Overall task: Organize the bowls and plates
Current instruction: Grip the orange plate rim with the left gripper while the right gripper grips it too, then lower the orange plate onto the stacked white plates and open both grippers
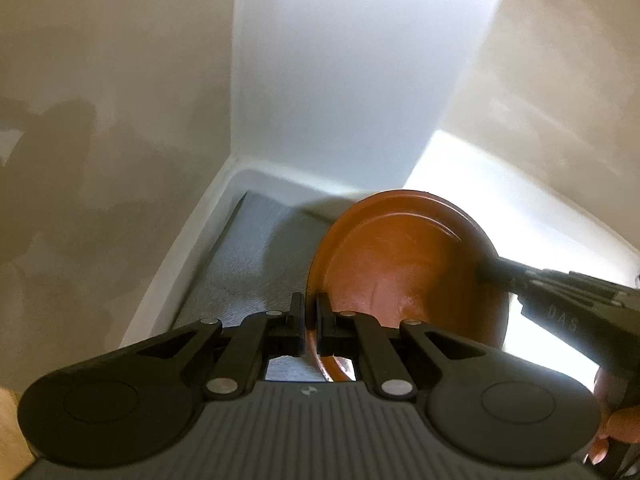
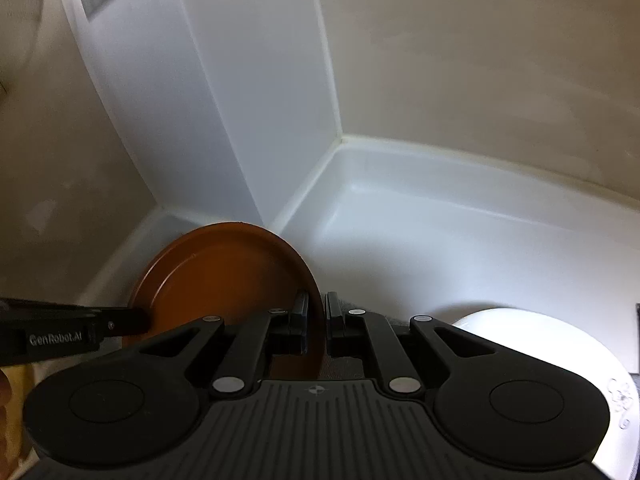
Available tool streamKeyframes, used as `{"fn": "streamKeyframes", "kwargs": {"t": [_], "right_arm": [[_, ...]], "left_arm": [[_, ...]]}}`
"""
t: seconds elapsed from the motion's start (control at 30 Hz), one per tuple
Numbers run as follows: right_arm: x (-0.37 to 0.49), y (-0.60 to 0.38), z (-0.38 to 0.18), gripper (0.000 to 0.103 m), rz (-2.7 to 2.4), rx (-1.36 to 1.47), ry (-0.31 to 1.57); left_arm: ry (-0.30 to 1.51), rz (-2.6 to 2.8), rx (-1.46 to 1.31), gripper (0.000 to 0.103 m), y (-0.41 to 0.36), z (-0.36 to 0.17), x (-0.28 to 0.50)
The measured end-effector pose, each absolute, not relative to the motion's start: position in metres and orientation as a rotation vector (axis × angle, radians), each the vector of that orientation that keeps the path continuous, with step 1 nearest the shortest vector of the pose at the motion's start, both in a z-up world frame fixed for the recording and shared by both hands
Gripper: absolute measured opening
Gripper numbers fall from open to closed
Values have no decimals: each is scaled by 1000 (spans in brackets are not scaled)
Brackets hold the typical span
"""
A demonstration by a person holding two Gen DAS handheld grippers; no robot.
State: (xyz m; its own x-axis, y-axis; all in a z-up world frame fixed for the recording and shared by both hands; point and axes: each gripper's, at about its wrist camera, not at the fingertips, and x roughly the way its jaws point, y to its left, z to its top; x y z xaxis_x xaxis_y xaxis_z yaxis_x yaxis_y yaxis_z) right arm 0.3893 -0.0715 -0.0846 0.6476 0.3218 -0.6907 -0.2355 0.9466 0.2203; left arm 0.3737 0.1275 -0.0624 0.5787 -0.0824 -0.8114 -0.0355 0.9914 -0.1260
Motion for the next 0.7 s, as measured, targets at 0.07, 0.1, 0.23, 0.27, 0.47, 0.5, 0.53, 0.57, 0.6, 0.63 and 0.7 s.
{"fn": "streamKeyframes", "kwargs": {"t": [0.07, 0.1, 0.23, 0.27, 0.47, 0.5, 0.53, 0.57, 0.6, 0.63, 0.7], "right_arm": [[381, -79, -74, 9, 313, 123, 779], [376, -82, -68, 9, 312, 126, 761], [348, -95, -43, 9, 304, 141, 687], [339, -99, -36, 9, 300, 140, 666], [278, -137, -5, 9, 265, 147, 568], [266, -145, -2, 9, 257, 148, 555], [254, -153, 0, 9, 249, 146, 544], [242, -160, 1, 9, 240, 145, 535], [230, -169, 1, 9, 230, 148, 527], [214, -174, 2, 9, 218, 152, 525], [193, -195, -3, 9, 194, 171, 535]], "left_arm": [[921, -42, -127, 5, 126, -50, 362], [904, -50, -124, 5, 125, -43, 356], [835, -93, -113, 5, 112, -15, 332], [821, -107, -108, 5, 108, -8, 325], [768, -203, -65, 5, 78, 20, 276], [765, -220, -56, 5, 72, 22, 267], [766, -237, -48, 5, 66, 23, 258], [773, -255, -41, 6, 58, 23, 250], [781, -272, -33, 6, 51, 23, 242], [792, -288, -25, 6, 45, 22, 234], [824, -318, -4, 6, 31, 17, 222]]}}
